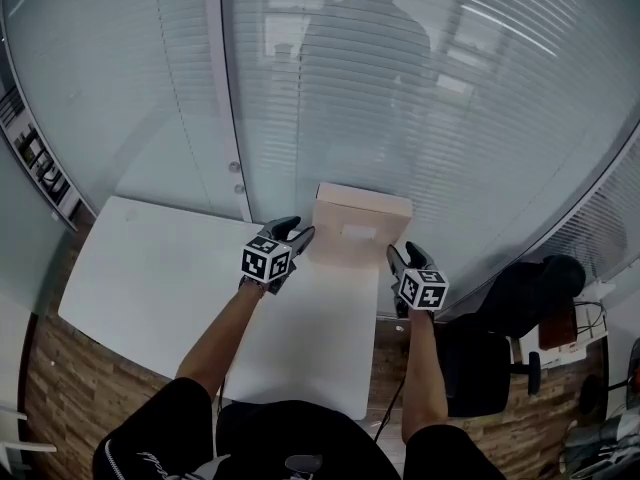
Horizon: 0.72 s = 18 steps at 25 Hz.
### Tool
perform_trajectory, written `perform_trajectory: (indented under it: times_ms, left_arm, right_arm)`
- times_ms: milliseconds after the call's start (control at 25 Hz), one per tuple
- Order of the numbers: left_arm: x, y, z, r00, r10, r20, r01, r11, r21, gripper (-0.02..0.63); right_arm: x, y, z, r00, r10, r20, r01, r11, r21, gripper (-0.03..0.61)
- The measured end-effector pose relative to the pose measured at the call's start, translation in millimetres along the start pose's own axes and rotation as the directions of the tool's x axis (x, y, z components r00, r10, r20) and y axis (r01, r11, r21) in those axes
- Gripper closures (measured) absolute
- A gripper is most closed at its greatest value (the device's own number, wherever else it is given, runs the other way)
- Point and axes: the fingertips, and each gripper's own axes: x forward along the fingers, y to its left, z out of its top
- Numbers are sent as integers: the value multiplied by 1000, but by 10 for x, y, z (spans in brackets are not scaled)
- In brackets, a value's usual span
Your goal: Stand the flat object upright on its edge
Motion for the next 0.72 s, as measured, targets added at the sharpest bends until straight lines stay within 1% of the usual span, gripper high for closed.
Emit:
perform_trajectory:
  times_ms: [160,480,720]
  left_arm:
    - [-184,-60,-50,1000,-6,1,6,1000,2,431]
    - [-583,-23,-90,1000,2,16,-2,1000,1,436]
    - [-889,-12,-81,999,4,36,-4,1000,1,467]
  right_arm:
    - [-145,95,47,999,-18,27,18,1000,14,362]
    - [-309,429,49,998,-26,50,26,1000,3,362]
    - [-400,700,12,998,-25,52,25,1000,9,362]
